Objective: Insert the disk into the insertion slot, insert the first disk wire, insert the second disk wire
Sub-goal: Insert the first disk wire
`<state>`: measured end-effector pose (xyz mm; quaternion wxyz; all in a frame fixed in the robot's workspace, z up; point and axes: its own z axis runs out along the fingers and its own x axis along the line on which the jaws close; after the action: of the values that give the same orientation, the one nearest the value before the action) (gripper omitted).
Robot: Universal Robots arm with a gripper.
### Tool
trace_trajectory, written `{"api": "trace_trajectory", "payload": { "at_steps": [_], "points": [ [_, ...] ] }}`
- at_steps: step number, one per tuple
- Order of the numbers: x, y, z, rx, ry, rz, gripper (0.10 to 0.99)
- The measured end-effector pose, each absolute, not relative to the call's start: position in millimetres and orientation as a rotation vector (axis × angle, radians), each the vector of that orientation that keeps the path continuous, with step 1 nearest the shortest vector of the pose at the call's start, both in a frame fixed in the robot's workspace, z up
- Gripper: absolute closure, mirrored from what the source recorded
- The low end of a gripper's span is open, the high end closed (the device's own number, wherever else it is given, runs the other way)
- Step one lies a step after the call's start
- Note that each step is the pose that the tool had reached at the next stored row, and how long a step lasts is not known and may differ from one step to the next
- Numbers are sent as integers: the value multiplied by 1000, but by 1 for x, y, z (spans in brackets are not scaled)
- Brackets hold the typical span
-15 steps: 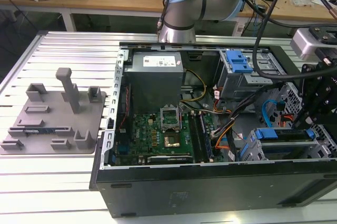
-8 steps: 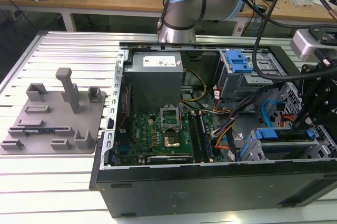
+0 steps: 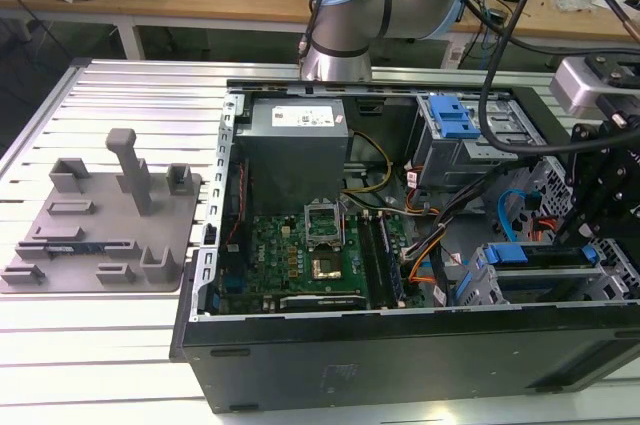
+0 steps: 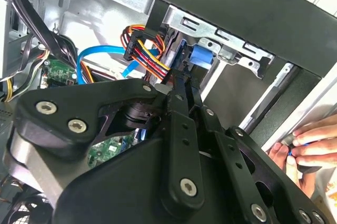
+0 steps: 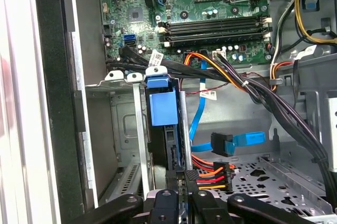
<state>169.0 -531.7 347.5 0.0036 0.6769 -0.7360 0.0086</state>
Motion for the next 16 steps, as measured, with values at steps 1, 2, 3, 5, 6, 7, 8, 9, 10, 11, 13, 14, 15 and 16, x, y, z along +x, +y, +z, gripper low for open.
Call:
{"api": "trace_trajectory", "payload": {
  "at_steps": [1, 2, 3, 5, 6, 7, 8, 9, 10, 11, 13, 14, 15, 16],
  "points": [
    [169, -532, 347, 2122, -2307, 27, 918],
    [169, -532, 347, 2122, -2307, 27, 918],
    [169, -532, 347, 2122, -2307, 27, 918],
    [169, -532, 346, 2122, -2307, 27, 918],
    [169, -532, 345, 2122, -2307, 27, 918],
    [169, -532, 345, 2122, -2307, 27, 918],
    [169, -532, 344, 2122, -2307, 27, 918],
    [169, -532, 344, 2122, -2307, 27, 918],
    [169, -532, 344, 2122, -2307, 27, 918],
    [169, -532, 343, 2122, -2307, 27, 918],
    [169, -532, 343, 2122, -2307, 27, 918],
    [169, -532, 342, 2122, -2307, 27, 918],
    [169, -532, 341, 2122, -2307, 27, 918],
    [169, -532, 341, 2122, -2307, 27, 918]
  ]
}}
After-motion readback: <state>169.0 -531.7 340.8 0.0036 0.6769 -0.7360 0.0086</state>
